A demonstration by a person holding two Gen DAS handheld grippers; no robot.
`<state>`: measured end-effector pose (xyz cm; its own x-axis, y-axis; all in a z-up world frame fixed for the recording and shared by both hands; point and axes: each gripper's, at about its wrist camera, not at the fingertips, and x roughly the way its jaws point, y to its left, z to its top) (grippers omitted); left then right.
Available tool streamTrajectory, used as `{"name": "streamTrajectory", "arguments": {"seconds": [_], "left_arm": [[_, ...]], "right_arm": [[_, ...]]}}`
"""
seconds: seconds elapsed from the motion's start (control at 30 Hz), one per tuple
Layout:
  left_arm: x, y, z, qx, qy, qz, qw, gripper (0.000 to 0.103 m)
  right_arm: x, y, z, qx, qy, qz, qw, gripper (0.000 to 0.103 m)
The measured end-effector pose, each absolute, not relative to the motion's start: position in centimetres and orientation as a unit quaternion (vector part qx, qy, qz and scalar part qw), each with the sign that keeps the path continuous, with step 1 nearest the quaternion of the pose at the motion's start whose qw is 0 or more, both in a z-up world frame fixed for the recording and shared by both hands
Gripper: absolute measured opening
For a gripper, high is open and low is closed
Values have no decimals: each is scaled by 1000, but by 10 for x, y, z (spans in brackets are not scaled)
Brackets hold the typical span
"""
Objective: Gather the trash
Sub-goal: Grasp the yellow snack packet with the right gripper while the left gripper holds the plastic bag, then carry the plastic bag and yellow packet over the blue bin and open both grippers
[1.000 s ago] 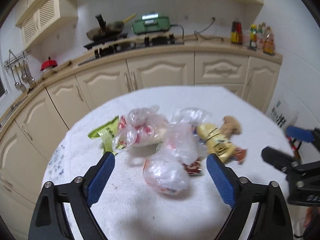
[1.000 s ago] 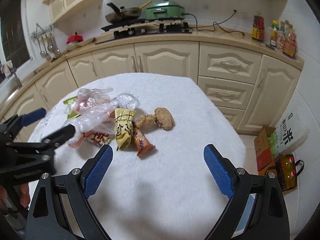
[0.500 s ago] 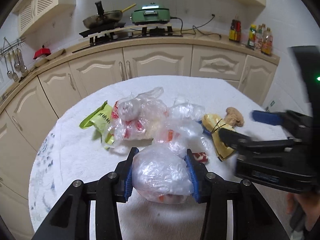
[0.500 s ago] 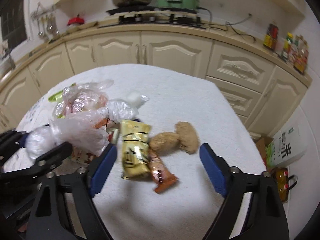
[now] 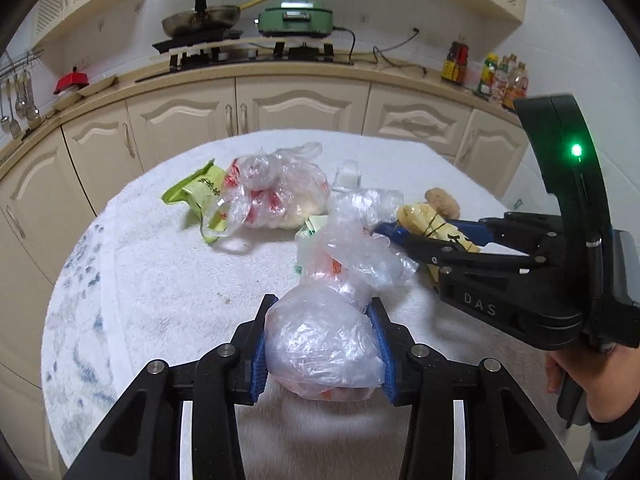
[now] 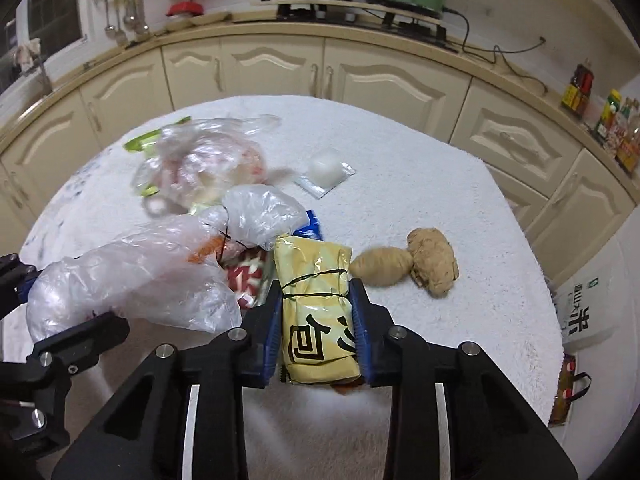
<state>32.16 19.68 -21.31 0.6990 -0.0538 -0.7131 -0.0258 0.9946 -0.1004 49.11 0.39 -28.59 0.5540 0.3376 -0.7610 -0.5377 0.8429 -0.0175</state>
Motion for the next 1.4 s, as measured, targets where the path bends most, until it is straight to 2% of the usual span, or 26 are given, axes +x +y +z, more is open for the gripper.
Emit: {"name": "streamTrajectory", "arguments": {"seconds": [0.4,0.63,1.07,1.4], "left_arm": [[257,189,-184,-47,342,6,938,39],[239,145,-174,-34,340,-14,940,39],[251,65,-140,-60,330,-71,939,37],[289,-23,-139,-6,322,-90,943,37]], "right_arm": [[454,-40,-257,-55,376,279,882,31],[434,-97,-246,-10,362,266,893,31],[404,-204,-257,72,356,244,899,31],[399,-261,-266,104,348,220,905,31]]}}
